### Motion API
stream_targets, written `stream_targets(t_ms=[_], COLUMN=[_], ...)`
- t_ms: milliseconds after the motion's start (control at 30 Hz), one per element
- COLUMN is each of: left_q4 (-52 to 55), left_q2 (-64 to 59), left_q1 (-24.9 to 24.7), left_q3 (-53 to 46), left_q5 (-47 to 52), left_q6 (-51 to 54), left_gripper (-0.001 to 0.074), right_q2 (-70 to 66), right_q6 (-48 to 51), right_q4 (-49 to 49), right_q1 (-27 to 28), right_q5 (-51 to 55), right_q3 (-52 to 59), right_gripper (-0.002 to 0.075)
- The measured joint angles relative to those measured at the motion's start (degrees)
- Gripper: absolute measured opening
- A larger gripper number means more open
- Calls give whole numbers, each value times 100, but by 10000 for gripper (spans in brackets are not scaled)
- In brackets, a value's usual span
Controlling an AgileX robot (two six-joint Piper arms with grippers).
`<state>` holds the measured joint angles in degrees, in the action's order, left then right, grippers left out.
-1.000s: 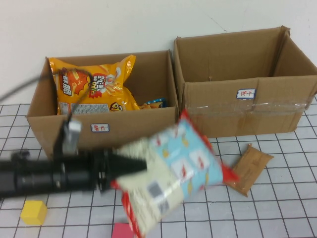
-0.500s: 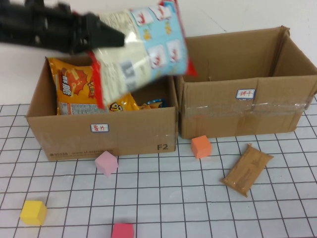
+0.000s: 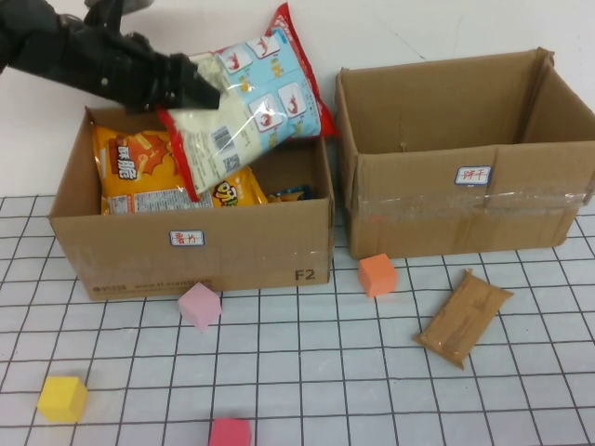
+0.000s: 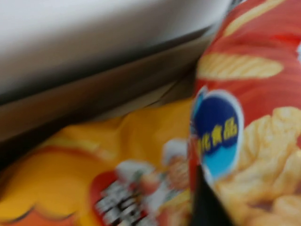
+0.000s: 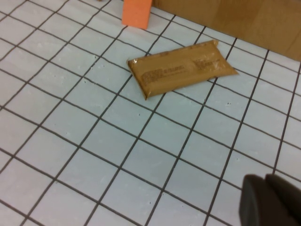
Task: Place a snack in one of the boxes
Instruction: Place the potato chip in the potato chip box
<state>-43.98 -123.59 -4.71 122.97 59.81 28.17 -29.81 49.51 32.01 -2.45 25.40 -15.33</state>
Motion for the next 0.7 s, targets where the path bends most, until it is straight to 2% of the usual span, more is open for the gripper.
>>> stream_targets(t_ms=[100, 133, 200, 300, 533, 600, 700], left_q4=[481, 614, 845, 1099, 507, 323, 273], left_q2=[0, 0, 11, 120, 444, 446, 292], left_q1=[0, 0, 0, 0, -25, -91, -304], left_q3=[136, 228, 444, 874, 1835, 1863, 1869], left_q5=[138, 201, 324, 520, 644, 682, 731], left_q6=[-188, -274, -386, -561, -749, -757, -757], left_gripper=[538, 562, 561, 474, 89, 41, 12], right_q2=[0, 0, 0, 0, 0, 0, 0], right_q6=[0, 0, 0, 0, 0, 0, 0], right_q4=[0, 0, 0, 0, 0, 0, 0], right_q1=[0, 0, 0, 0, 0, 0, 0], right_q5=[21, 22, 22, 22, 22, 22, 22], right_q3=[0, 0, 0, 0, 0, 0, 0], right_gripper=[0, 0, 0, 0, 0, 0, 0])
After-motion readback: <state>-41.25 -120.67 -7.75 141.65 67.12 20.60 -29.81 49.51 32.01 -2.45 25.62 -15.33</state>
